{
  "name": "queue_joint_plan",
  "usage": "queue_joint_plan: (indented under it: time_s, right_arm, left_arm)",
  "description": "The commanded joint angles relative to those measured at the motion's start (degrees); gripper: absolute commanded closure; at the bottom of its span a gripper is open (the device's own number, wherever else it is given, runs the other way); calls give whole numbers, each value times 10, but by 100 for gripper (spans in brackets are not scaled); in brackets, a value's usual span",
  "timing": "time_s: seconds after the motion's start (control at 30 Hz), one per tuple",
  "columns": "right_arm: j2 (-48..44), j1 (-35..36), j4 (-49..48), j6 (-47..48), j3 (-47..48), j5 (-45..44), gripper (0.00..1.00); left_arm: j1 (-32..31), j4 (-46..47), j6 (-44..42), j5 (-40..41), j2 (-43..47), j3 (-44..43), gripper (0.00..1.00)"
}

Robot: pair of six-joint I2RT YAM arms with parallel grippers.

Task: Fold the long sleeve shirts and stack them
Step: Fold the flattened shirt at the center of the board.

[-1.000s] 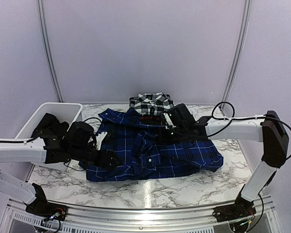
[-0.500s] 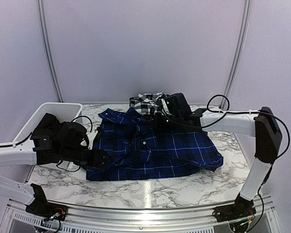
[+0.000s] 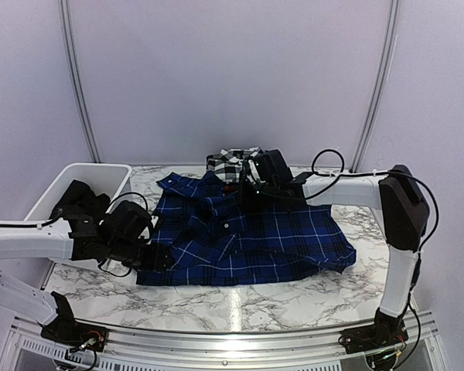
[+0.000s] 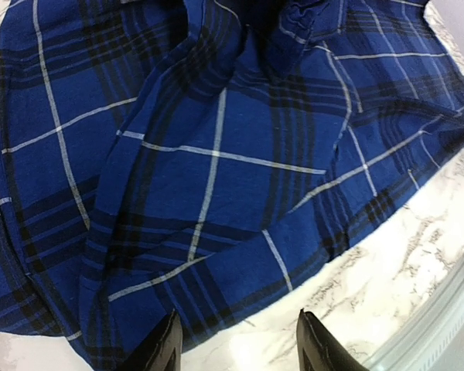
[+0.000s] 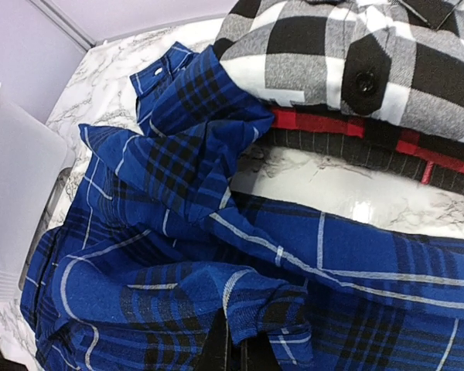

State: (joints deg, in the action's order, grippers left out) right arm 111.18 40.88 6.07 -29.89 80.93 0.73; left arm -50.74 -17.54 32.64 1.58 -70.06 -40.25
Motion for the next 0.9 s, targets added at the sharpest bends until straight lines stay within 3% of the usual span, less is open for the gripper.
queue_joint_plan:
  time_s: [0.0,0.33,0.57,0.77,0.87]
  right_arm:
    - [-2,-2,-8,8,21,34,100]
    - [-32,13,25,-7,50,99,100]
    - [-72,24,26,-21,28,103,100]
    - [-90,32,31,-24,22,102,100]
    - [-95,33,35,-22,21,98,100]
  left_arm:
    - [-2,-3,6,29,-26,-46,48]
    - [-1,154,-78,4,-159,-142,37]
    - [6,199,-86,36,-258,-202,33]
    - [7,227,-88,51,-296,-223,34]
    - [7,235,-87,46,-299,-228,43]
